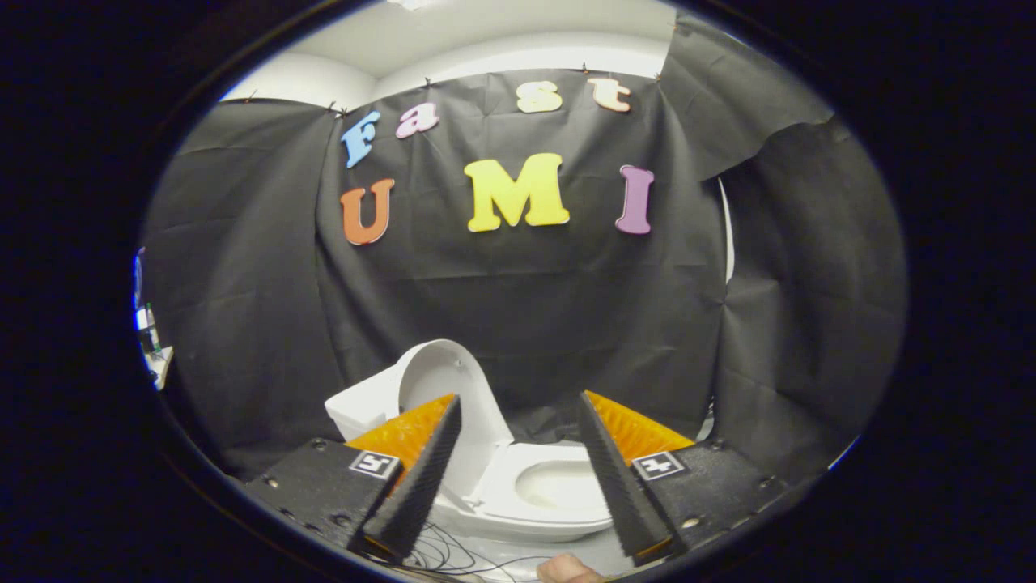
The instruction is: Open the toilet lid.
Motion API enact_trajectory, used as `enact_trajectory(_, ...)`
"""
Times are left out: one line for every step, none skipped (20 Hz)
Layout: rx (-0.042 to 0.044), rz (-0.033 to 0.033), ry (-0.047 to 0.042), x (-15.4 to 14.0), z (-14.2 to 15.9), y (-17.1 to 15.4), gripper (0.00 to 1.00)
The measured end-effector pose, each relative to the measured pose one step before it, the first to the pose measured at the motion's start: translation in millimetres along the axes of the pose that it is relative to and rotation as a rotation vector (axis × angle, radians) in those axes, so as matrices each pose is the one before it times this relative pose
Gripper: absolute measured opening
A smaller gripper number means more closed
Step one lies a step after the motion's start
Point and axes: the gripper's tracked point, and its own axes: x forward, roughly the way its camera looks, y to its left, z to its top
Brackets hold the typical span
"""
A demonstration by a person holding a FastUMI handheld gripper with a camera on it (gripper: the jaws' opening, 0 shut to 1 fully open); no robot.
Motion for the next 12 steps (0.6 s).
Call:
enact_trajectory(0.00058,-0.00704,-0.01028,-6.59,3.46,-6.58,0.96)
enact_trajectory(-0.00307,-0.00683,-0.01378,-6.53,4.33,-7.28,0.99)
enact_trajectory(0.00120,-0.00536,-0.01625,-6.28,3.96,-5.20,0.99)
enact_trajectory(0.00169,-0.00773,-0.01265,-7.29,3.99,-6.25,0.99)
enact_trajectory(0.00497,-0.00857,-0.01711,-5.64,2.26,-7.65,0.99)
enact_trajectory(0.00265,-0.01088,-0.01276,-6.52,3.05,-7.55,0.99)
enact_trajectory(0.00505,-0.01245,-0.01339,-6.01,0.81,-7.41,0.99)
enact_trajectory(0.00259,-0.00990,-0.01229,-5.97,2.80,-6.87,0.99)
enact_trajectory(-0.00008,-0.00723,-0.00981,-4.70,0.01,-5.57,0.99)
enact_trajectory(-0.00360,-0.00938,-0.00905,-4.53,1.47,-6.52,0.99)
enact_trajectory(-0.00259,-0.00706,-0.01307,-6.19,2.23,-5.96,0.99)
enact_trajectory(-0.00110,-0.00833,-0.00979,-4.54,2.47,-5.88,0.99)
